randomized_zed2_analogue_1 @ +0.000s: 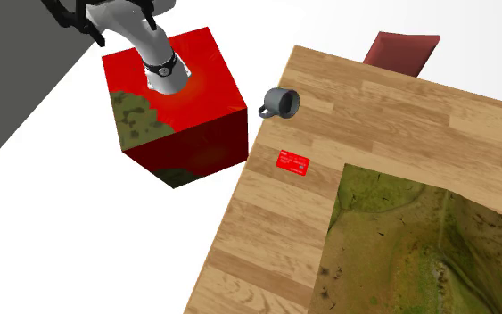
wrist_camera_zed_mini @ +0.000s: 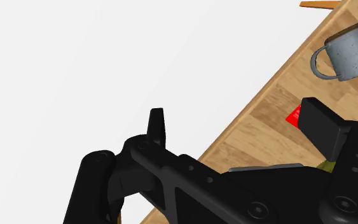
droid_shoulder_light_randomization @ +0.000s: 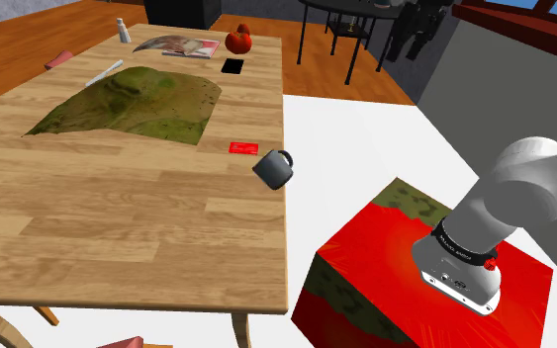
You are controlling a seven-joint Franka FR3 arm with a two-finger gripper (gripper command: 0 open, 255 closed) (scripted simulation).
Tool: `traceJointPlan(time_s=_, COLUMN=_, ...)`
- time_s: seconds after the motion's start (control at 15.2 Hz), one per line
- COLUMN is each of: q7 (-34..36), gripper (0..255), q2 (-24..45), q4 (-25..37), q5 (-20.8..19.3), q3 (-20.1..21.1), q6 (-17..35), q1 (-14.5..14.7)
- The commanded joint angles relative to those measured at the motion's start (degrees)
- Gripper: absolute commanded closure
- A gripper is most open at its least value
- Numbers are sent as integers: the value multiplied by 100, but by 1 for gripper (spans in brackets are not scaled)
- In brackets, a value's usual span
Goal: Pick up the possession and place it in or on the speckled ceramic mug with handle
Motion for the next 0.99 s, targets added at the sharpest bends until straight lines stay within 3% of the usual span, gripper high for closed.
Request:
traceJointPlan(time_s=0.0, q7=0, gripper=0, q2=0, q4=0, q5=0, q3=0, q6=0, q1=0)
traceJointPlan(time_s=0.92, q7=-792, gripper=0, q2=3803, q4=2400, q5=-433, q3=634, q6=-108, q1=701)
